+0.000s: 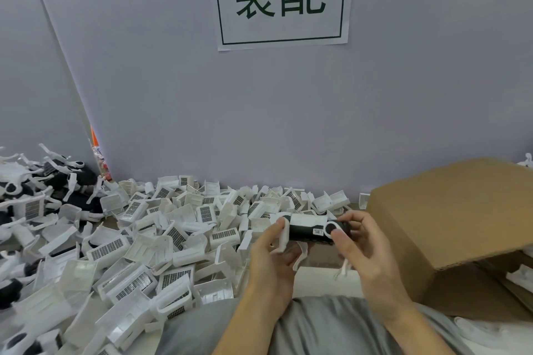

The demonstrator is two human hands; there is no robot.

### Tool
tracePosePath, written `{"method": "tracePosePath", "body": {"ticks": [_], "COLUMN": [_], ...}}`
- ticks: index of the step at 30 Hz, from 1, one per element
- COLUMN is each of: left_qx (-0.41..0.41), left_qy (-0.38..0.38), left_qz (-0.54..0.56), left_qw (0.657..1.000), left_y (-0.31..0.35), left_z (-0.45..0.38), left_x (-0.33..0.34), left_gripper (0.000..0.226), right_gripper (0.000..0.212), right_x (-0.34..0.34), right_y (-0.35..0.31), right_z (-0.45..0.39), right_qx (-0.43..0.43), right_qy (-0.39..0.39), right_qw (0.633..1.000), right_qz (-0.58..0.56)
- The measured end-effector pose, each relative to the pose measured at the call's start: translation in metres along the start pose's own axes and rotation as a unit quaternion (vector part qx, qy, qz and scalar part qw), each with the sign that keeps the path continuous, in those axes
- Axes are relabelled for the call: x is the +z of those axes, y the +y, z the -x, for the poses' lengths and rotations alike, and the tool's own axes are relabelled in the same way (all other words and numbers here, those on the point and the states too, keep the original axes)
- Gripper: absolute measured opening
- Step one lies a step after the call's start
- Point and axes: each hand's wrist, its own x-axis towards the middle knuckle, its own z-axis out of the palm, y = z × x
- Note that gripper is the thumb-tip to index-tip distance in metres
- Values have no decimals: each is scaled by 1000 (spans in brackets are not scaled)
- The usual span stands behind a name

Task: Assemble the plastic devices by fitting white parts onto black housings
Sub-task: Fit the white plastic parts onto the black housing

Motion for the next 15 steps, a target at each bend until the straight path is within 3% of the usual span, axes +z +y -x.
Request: {"method": "tracePosePath", "body": {"ticks": [3,7,15], "left_qx": [0,-28,-40], "left_qy": [15,0,-37], "left_qz": [43,74,73], "left_qw": [999,997,996], "left_y": [1,2,2], "left_z": [-2,0,1], "left_x": [-4,-3,-3], "left_gripper": [26,38,42], "right_gripper": [50,49,59], "right_x": [15,26,27], "right_y": [-10,-18,-20], "right_z": [3,6,5], "right_qx": [-70,-153,-203], "right_qy": [-34,-43,-27], "right_qw": [995,981,967], "right_qz": [58,107,155]}}
